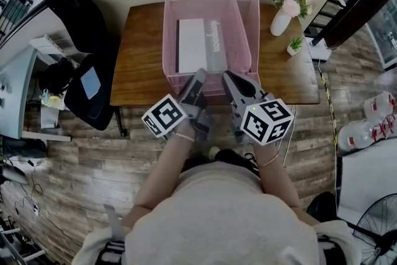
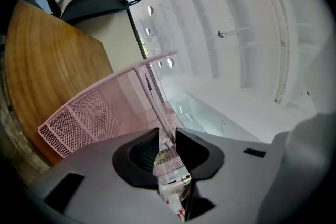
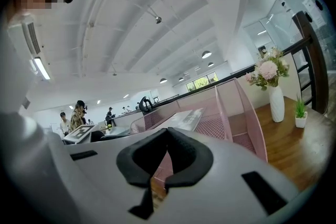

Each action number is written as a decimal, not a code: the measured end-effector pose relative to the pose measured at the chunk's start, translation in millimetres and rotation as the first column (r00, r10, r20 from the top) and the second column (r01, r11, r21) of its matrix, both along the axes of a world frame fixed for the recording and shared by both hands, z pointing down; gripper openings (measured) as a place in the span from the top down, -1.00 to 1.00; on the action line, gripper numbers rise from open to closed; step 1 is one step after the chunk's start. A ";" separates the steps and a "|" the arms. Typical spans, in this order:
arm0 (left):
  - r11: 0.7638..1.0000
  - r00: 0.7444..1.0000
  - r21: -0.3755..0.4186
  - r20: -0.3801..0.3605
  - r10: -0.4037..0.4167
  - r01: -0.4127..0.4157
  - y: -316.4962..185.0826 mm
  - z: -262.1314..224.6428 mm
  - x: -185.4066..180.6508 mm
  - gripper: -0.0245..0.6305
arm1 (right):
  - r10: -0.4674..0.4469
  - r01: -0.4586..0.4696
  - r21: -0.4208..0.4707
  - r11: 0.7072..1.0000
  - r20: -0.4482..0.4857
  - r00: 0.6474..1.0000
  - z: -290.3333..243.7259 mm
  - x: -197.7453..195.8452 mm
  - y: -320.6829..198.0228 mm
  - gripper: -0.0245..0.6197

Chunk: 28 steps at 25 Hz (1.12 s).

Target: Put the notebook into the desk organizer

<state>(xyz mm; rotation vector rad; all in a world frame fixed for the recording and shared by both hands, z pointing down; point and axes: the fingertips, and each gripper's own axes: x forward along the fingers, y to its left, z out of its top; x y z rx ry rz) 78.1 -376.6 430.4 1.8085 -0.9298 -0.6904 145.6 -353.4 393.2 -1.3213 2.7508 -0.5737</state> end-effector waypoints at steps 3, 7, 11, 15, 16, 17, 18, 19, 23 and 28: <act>1.000 0.999 0.019 0.026 0.021 -0.022 2.6 -3.8 0.4 0.52 | -0.005 0.005 0.006 1.000 -0.016 1.000 0.4 -0.9 1.4 0.93; 0.993 0.983 0.075 0.164 0.080 -0.093 11.2 -8.4 5.9 0.48 | 0.005 -0.005 0.014 1.000 -0.020 1.000 1.1 0.2 3.2 0.93; 0.985 0.951 0.112 0.297 0.090 -0.128 20.5 -8.1 6.4 0.53 | 0.016 -0.016 -0.002 1.000 0.002 1.000 5.3 2.5 7.9 0.93; 0.976 0.905 0.169 0.422 0.052 -0.135 30.1 -12.1 -0.7 0.71 | 0.038 -0.038 0.001 0.999 -0.011 0.999 8.7 5.7 13.1 0.92; 0.973 0.886 0.187 0.462 0.038 -0.139 31.3 -13.8 -2.6 0.75 | 0.044 -0.044 0.006 0.999 -0.024 0.999 9.8 6.4 13.4 0.92; 0.968 0.864 0.203 0.504 0.023 -0.144 32.2 -15.5 -4.3 0.78 | 0.048 -0.048 0.013 0.999 -0.040 0.998 10.8 6.7 13.7 0.92; 0.964 0.838 0.218 0.546 0.008 -0.151 33.0 -16.9 -5.8 0.79 | 0.048 -0.047 0.019 0.999 -0.057 0.997 11.8 6.2 14.1 0.92; 0.959 0.806 0.232 0.591 -0.006 -0.162 33.9 -17.6 -7.0 0.85 | 0.044 -0.042 0.024 0.999 -0.074 0.996 12.8 5.1 14.9 0.92; 0.940 0.651 0.249 0.758 -0.040 -0.232 40.8 -12.0 -6.5 0.89 | 0.001 0.006 0.039 0.999 -0.178 0.984 21.4 -0.6 20.1 0.92; 0.933 0.562 0.233 0.826 -0.041 -0.274 45.5 -6.3 -9.7 0.89 | -0.005 0.038 0.096 0.995 -0.324 0.946 24.1 -2.5 27.3 0.90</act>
